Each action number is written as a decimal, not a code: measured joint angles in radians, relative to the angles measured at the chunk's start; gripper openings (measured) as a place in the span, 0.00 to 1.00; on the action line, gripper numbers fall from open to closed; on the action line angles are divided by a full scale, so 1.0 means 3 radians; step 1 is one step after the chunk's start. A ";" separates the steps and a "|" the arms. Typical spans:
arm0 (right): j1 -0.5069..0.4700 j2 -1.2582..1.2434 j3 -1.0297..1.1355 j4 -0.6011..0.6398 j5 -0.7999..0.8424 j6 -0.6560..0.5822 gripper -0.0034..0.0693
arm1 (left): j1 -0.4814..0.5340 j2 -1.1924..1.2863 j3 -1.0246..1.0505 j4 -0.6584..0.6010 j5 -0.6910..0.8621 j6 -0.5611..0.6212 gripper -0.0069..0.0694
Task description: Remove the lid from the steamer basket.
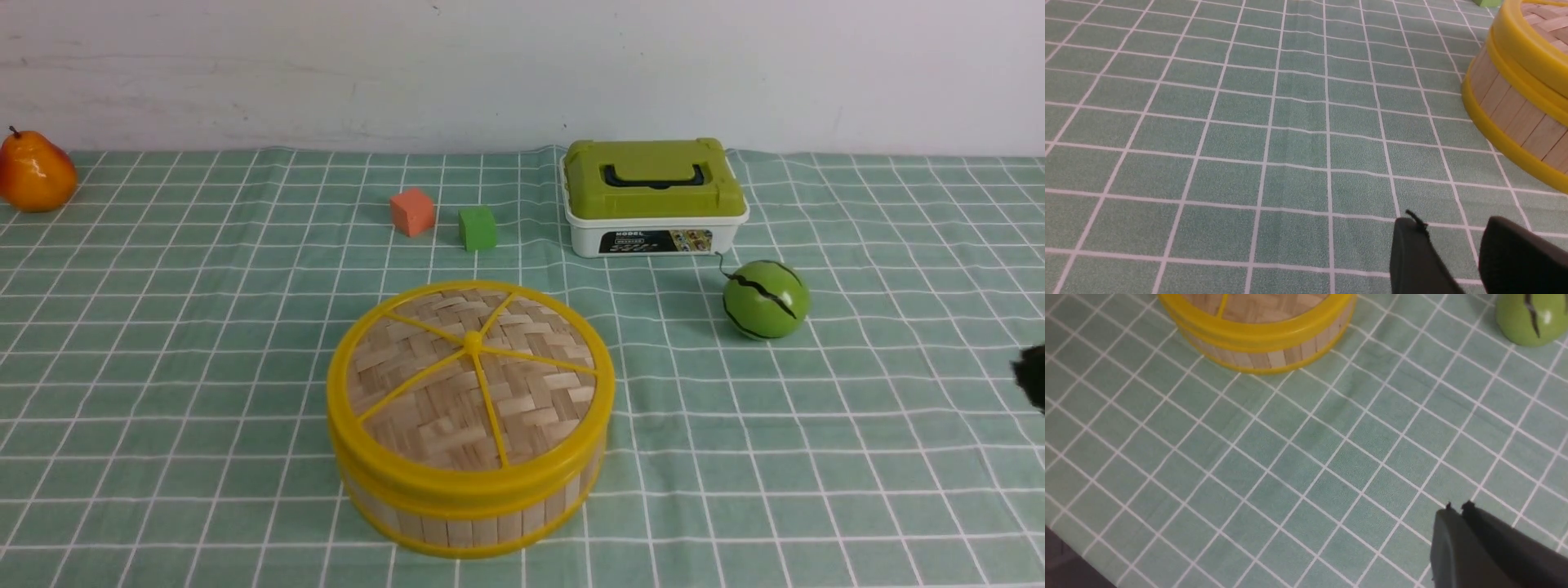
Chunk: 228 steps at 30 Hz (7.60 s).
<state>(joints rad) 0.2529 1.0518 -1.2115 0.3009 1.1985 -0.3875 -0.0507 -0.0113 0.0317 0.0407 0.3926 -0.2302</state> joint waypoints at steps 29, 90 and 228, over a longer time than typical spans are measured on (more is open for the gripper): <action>0.1349 0.3492 -0.2827 -0.0292 -0.0342 0.0766 0.59 | 0.0000 0.0000 0.0000 0.0000 0.0000 0.0000 0.40; -0.0041 0.2014 0.0738 -0.0416 -0.2453 0.0691 0.20 | 0.0000 0.0000 0.0000 0.0000 0.0000 0.0000 0.40; -0.0974 -0.3542 0.4100 -0.1079 -0.2719 0.1707 0.08 | 0.0000 0.0000 0.0000 0.0000 0.0000 0.0000 0.40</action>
<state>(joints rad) -0.0394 -0.0107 0.0185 -0.0229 0.3828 0.1245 -0.0507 -0.0113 0.0317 0.0407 0.3926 -0.2302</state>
